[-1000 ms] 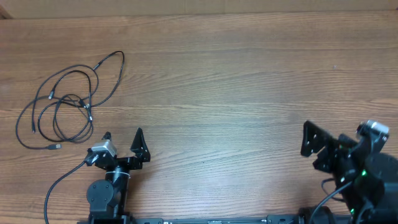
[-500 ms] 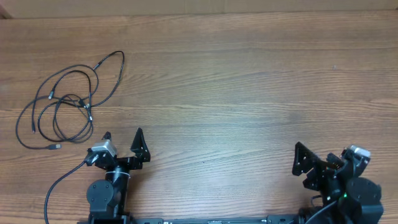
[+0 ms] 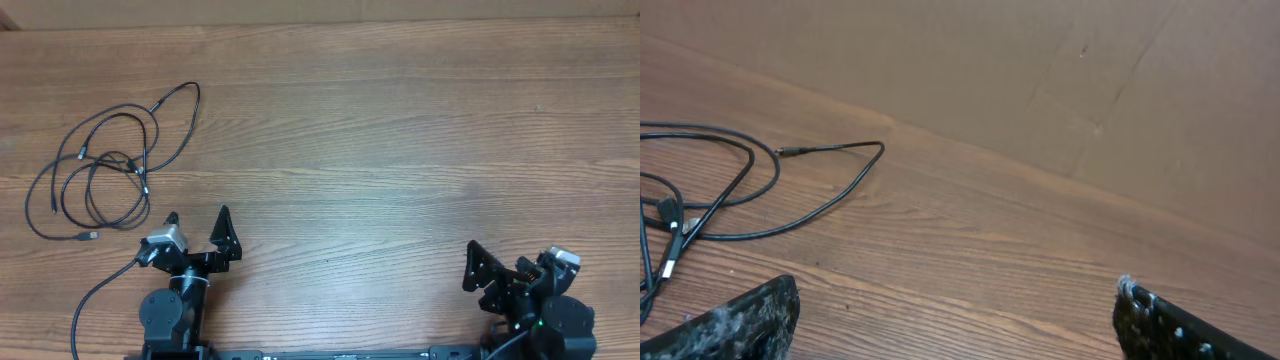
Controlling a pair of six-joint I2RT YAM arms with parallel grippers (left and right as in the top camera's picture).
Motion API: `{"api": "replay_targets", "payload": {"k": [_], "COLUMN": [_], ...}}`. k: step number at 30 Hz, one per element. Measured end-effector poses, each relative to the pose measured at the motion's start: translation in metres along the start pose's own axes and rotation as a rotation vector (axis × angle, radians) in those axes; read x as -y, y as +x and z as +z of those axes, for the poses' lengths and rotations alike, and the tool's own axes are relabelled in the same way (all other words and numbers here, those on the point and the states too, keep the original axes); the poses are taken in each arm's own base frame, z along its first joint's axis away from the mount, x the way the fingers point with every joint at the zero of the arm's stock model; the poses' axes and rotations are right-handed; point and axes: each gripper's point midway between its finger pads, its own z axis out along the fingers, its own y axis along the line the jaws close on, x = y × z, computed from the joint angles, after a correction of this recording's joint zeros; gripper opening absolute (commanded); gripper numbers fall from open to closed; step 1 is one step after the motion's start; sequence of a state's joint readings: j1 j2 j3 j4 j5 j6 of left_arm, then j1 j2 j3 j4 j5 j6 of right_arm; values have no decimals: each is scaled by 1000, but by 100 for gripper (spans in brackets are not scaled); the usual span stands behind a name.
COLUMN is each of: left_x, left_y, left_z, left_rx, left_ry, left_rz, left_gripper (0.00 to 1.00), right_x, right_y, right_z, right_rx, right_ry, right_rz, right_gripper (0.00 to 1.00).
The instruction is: Untangle cables
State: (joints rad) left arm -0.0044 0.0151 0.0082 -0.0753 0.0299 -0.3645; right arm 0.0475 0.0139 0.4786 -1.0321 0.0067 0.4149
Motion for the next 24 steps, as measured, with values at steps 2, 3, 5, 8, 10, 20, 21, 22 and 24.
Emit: {"api": "replay_targets", "payload": {"k": [2, 3, 5, 8, 10, 20, 21, 22, 24], "left_x": [0, 0, 0, 0, 0, 0, 0, 0, 0], "left_y": [0, 0, 0, 0, 0, 0, 0, 0, 0], "left_z": [0, 0, 0, 0, 0, 0, 0, 0, 0], "left_rx": [0, 0, 0, 0, 0, 0, 0, 0, 0], "left_ry": [0, 0, 0, 0, 1, 0, 0, 0, 0], "left_rz": [0, 0, 0, 0, 0, 0, 0, 0, 0], "left_gripper": [100, 99, 99, 99, 100, 99, 99, 99, 100], "right_x": [3, 5, 8, 8, 8, 14, 15, 16, 16], "right_y": [6, 9, 14, 15, 15, 26, 28, 30, 28], "right_z": [4, 7, 10, 10, 10, 22, 24, 26, 29], "right_rx": [-17, -29, -45, -46, -47, -70, -76, -80, -69], "right_ry": [10, 16, 24, 25, 26, 37, 41, 42, 37], "right_rz": [0, 0, 1, 0, 1, 1, 1, 1, 1], "right_gripper": [100, 100, 100, 100, 100, 100, 100, 100, 100]}}
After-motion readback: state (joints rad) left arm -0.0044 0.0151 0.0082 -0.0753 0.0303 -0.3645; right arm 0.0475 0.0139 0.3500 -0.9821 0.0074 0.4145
